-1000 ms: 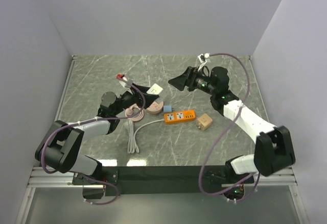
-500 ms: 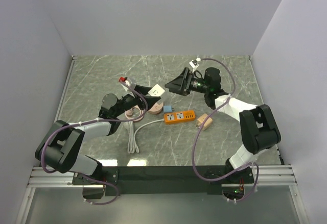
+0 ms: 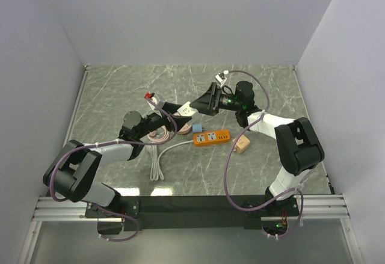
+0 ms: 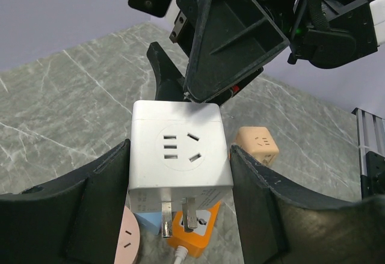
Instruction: Insert the plug
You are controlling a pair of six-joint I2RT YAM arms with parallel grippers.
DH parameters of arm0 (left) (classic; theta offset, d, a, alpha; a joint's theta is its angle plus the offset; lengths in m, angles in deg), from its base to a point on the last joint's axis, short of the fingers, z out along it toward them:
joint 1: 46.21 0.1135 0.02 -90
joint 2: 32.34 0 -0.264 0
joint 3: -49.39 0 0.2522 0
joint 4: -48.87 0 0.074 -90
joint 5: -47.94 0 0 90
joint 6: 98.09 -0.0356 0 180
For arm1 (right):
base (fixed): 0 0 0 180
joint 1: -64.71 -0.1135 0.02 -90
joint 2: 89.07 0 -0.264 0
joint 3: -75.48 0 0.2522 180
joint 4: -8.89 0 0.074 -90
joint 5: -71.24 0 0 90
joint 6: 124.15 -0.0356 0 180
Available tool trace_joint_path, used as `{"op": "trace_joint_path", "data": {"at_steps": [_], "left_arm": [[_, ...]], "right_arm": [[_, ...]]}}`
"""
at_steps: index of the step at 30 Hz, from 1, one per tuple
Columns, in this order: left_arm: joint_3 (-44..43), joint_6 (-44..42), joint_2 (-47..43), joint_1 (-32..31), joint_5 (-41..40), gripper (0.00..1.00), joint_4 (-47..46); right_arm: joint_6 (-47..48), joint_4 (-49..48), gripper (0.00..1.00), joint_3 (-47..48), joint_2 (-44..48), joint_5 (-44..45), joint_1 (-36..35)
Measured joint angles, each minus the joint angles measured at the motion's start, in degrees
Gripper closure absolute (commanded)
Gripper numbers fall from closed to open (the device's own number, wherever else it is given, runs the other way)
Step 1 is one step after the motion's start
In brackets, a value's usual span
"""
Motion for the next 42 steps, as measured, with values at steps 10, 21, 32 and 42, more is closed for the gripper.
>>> {"op": "trace_joint_path", "data": {"at_steps": [10,21,32,42], "left_arm": [[-0.96,-1.42,0.11,-0.55,-0.15,1.0,-0.04],[-0.96,-2.64,0.02,-0.87,-0.2,1.0,-0.9],[0.2,-3.48,-1.49,-1.09,-0.85,1.0,-0.55],[1.14,-4.37,-1.4,-1.27,-1.53,1.0,-1.75]], "right_arm": [[4.9,4.66,0.15,0.87,-0.11,0.59,-1.51],[8.15,8.31,0.15,2.21,-0.35,0.46,-2.6],[6.23,5.42,0.12,2.64,-2.78,-2.38,-3.23],[3.85,2.56,0.5,2.64,-3.52,-1.51,-2.25]]}}
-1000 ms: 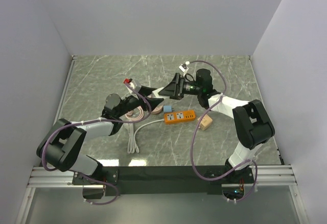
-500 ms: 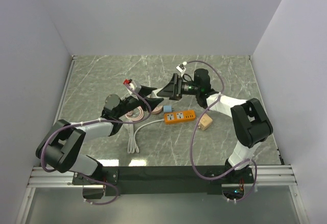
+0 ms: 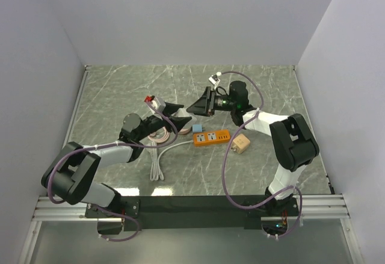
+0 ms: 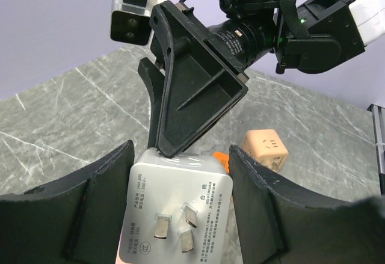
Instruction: Insert the plug
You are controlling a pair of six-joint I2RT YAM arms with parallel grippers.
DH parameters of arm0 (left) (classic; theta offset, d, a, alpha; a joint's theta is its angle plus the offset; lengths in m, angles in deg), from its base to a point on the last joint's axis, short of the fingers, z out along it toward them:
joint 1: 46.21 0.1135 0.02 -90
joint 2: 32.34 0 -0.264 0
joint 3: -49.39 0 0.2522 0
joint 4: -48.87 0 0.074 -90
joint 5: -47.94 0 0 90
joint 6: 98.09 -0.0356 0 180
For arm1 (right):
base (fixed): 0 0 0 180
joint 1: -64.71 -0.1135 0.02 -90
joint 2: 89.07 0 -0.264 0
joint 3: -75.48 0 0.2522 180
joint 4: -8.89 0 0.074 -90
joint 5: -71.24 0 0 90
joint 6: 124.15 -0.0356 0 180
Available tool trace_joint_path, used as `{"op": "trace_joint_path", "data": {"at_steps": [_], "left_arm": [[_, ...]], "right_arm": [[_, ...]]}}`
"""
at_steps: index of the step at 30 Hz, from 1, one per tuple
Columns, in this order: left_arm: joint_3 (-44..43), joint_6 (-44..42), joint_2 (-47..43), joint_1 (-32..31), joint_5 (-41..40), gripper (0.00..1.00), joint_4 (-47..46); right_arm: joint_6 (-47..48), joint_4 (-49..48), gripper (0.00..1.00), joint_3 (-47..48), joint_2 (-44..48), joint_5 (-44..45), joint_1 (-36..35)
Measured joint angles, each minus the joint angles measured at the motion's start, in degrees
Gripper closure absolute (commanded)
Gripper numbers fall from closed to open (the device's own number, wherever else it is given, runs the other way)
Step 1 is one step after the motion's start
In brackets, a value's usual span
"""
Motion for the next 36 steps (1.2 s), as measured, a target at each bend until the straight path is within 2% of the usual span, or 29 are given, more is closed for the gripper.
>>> {"op": "trace_joint_path", "data": {"at_steps": [12,17,21,29,30,33,34,36], "left_arm": [[0.44,1.66,10.73,-0.11,-0.68,1.0,-10.25],[0.39,3.15,19.21,-0.22,-2.1,1.0,-12.48],[-0.81,5.09,26.8,-0.63,-3.1,1.0,-14.84],[-2.73,6.47,29.05,-0.76,-3.3,1.0,-16.35],[-2.75,6.45,29.09,-0.76,-3.32,0.98,-16.37],[-2.89,6.12,29.11,-0.76,-3.3,0.84,-16.31],[-3.04,5.92,29.14,-0.76,-3.3,0.74,-16.22],[-3.34,5.68,29.27,-0.76,-3.34,0.63,-16.02]], "right_arm": [[7.21,8.55,0.51,0.33,0.0,4.87,0.85],[12.0,14.34,0.51,0.83,0.0,9.66,1.27],[12.92,14.64,0.51,2.29,0.02,9.22,0.5],[15.93,16.02,0.48,3.1,0.5,10.21,0.09],[16.33,16.41,0.46,2.95,0.9,10.58,0.13],[17.4,17.29,0.44,2.12,3.19,11.26,0.85],[17.59,17.35,0.43,1.79,4.07,11.28,1.29],[17.84,17.09,0.42,1.38,5.44,11.28,2.25]]}}
